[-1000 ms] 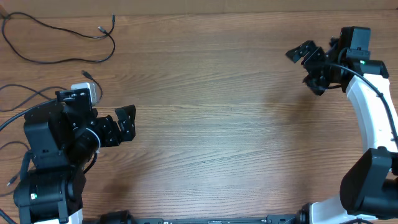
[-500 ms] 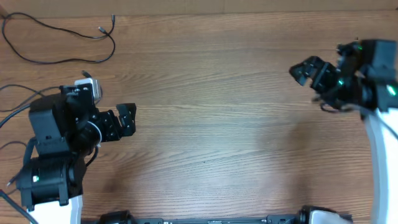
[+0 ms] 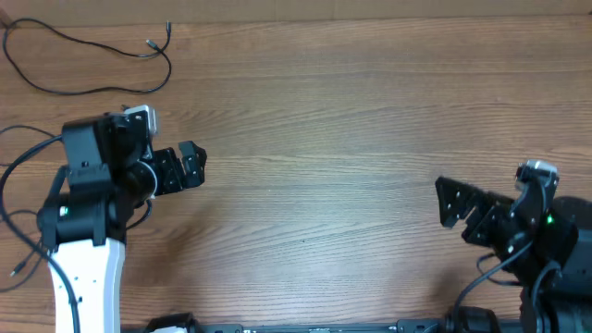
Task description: Untangle cables
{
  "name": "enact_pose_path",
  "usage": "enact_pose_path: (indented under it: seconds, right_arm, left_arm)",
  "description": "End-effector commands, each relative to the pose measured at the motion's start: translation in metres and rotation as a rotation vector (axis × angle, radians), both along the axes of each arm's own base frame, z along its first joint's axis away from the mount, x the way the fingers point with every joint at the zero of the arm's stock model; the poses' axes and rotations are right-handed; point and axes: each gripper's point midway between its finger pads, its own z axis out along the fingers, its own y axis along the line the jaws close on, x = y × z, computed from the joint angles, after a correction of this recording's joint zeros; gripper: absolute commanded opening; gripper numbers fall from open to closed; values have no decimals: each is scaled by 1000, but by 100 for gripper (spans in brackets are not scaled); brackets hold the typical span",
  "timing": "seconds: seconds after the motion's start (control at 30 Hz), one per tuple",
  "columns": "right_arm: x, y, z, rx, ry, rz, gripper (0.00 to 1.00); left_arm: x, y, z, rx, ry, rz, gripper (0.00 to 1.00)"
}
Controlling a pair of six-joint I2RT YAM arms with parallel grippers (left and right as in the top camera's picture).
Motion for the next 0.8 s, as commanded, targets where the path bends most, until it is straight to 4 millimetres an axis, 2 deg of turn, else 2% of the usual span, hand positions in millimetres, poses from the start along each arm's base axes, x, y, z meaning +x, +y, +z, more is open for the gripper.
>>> enact_pose_path:
  seconds: [0.0,0.13,0.23,0.3,0.4,0.6,0.77]
  right_arm:
    - [-12,-2,-18,-19,78,-8,100]
    - [-37,1,-42,-3,224,-6,100]
    - [-42,-3,-47,-17,252,-22,100]
    - [-33,-8,-40,-41,207,-42,100]
    - [-31,-11,-40,-53,201,-55,100]
    - [-35,-1,-38,-69,188,2,100]
    - [-17,-4,-5,-92,-18,-13,100]
  left_arm:
    - [8,1,-14,10,50,-16,100]
    - [15,2,-34,-1,122,-17,100]
    - [19,3,-51,-9,180,-17,100]
    - [22,3,-64,-15,224,-18,100]
    - [24,3,-80,-23,279,-18,100]
    - [27,4,-118,-41,404,-19,100]
    - [25,4,-146,-55,498,-19,100]
